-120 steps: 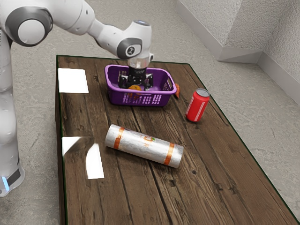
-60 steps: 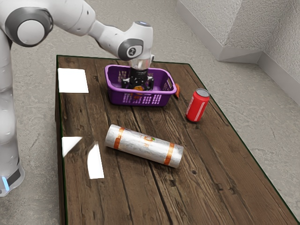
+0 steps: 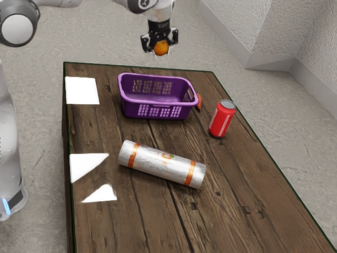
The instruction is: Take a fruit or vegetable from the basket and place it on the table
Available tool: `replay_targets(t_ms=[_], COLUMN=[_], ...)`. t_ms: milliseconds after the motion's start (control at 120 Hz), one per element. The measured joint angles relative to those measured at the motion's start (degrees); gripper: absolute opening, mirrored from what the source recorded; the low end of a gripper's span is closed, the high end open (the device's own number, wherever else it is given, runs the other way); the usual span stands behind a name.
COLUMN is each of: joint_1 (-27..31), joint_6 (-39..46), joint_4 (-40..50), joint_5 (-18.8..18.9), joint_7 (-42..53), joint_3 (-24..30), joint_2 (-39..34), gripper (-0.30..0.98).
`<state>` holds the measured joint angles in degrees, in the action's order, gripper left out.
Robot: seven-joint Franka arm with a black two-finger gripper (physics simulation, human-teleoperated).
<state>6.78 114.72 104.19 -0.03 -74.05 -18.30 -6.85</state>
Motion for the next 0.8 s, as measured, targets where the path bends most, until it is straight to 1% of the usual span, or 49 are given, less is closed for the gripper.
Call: replay_targets(t_ms=[117, 183, 392, 633, 708, 800], joint_1=[6.31, 8.68, 8.81, 12.69, 13.38, 13.50], joint_6=[-3.43, -4.65, -6.66, -7.74, -7.98, -8.17], joint_4=[-2.81, -3.21, -3.72, -3.81, -3.74, -3.71], joint_5=[1.35, 1.61, 1.75, 0.70, 0.17, -0.39], joint_7=[0.17, 0.44, 1.56, 3.64, 4.26, 4.93], joint_3=[-0.24, -0.29, -1.38, -3.50, -4.25, -5.18], joint_2=[2.25, 3.03, 3.68, 3.75, 3.74, 3.57], gripper=[0.30, 0.30, 0.30, 0.30, 0.46, 0.57])
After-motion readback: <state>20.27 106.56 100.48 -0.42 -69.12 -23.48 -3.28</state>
